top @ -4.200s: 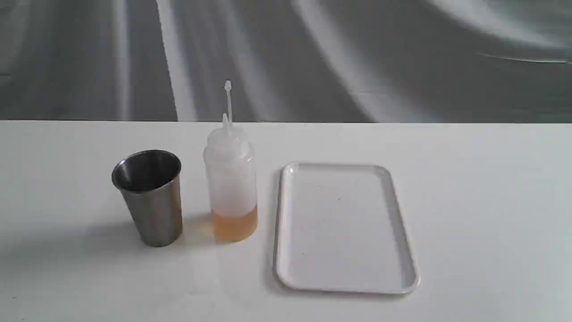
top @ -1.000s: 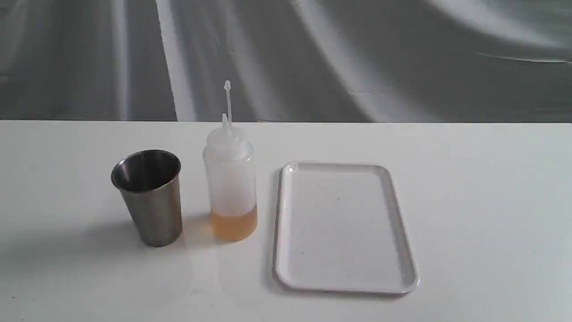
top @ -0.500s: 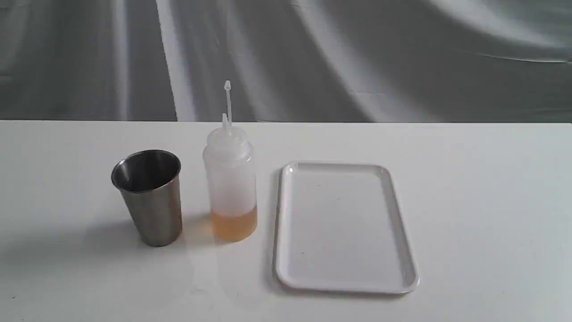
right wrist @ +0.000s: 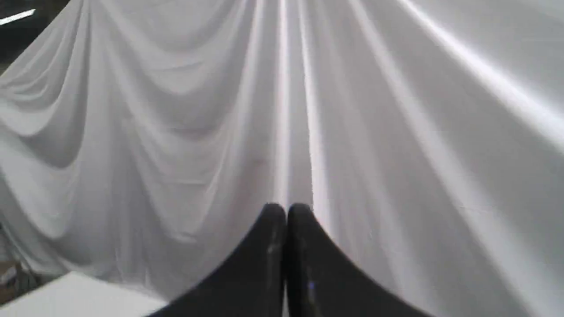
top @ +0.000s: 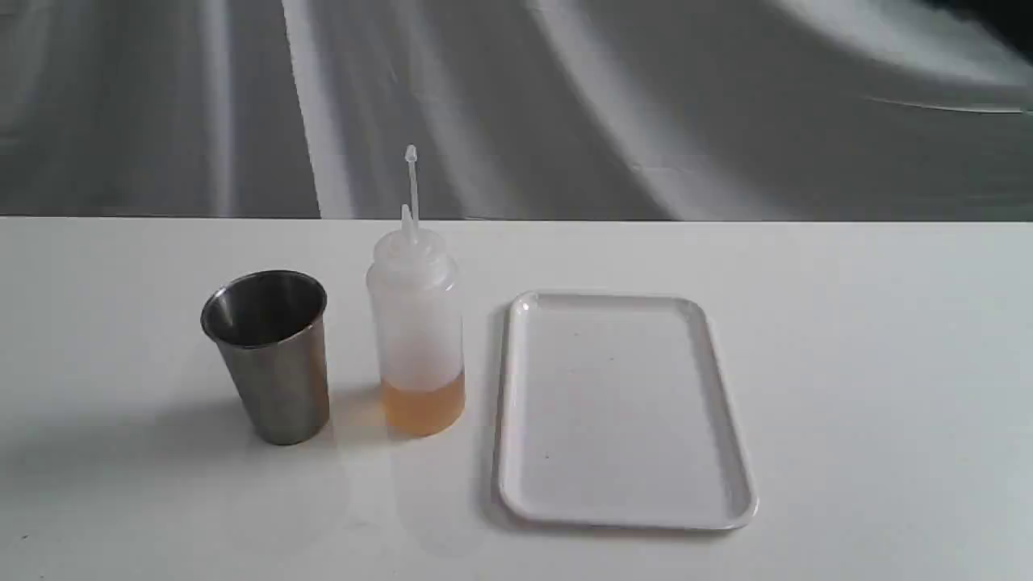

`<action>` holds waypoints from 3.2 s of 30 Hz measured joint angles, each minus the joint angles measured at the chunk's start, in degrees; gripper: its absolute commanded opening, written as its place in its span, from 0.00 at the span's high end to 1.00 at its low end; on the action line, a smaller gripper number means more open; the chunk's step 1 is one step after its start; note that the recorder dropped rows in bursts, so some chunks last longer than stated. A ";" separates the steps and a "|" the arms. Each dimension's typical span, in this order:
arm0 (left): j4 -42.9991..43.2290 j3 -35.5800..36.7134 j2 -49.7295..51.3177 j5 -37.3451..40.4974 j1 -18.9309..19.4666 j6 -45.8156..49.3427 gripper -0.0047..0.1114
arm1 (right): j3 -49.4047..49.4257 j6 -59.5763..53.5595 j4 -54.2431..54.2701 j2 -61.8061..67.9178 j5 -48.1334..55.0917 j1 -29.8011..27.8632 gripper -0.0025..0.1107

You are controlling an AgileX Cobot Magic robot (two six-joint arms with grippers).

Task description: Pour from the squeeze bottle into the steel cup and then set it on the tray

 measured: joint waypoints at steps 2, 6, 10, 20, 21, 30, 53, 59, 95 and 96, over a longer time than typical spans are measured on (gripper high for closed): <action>0.00 0.00 0.00 0.00 0.00 0.00 0.96 | 0.00 0.00 -3.75 1.02 0.22 1.53 0.98; 0.00 0.00 0.00 0.00 0.00 0.00 0.96 | 0.00 0.00 -7.58 3.04 0.22 3.65 0.98; 0.00 0.00 0.00 0.00 0.00 0.00 0.96 | 0.37 0.00 -8.18 4.24 -0.32 3.74 0.98; 0.00 0.00 0.00 0.00 0.00 0.00 0.96 | 7.70 0.00 -3.86 10.65 -11.31 3.74 0.98; 0.00 0.00 0.00 0.00 0.00 0.00 0.96 | 8.16 0.00 -2.91 12.09 -12.21 3.74 0.98; 0.00 0.00 0.00 0.00 0.00 0.00 0.96 | 8.18 -0.14 -0.64 23.34 -16.22 6.47 0.98; 0.00 0.00 0.00 0.00 0.00 0.00 0.96 | 8.18 -15.73 6.81 45.78 -36.88 17.28 0.56; 0.00 0.00 0.00 0.00 0.00 0.00 0.96 | 8.18 -15.94 10.97 46.66 -37.08 17.28 0.05; 0.00 0.00 0.00 0.00 0.00 0.00 0.96 | -5.45 -24.06 21.45 63.34 -36.28 17.28 0.05; 0.00 0.00 0.00 0.00 0.00 0.00 0.96 | -5.45 -24.33 21.55 63.78 -36.28 17.28 0.05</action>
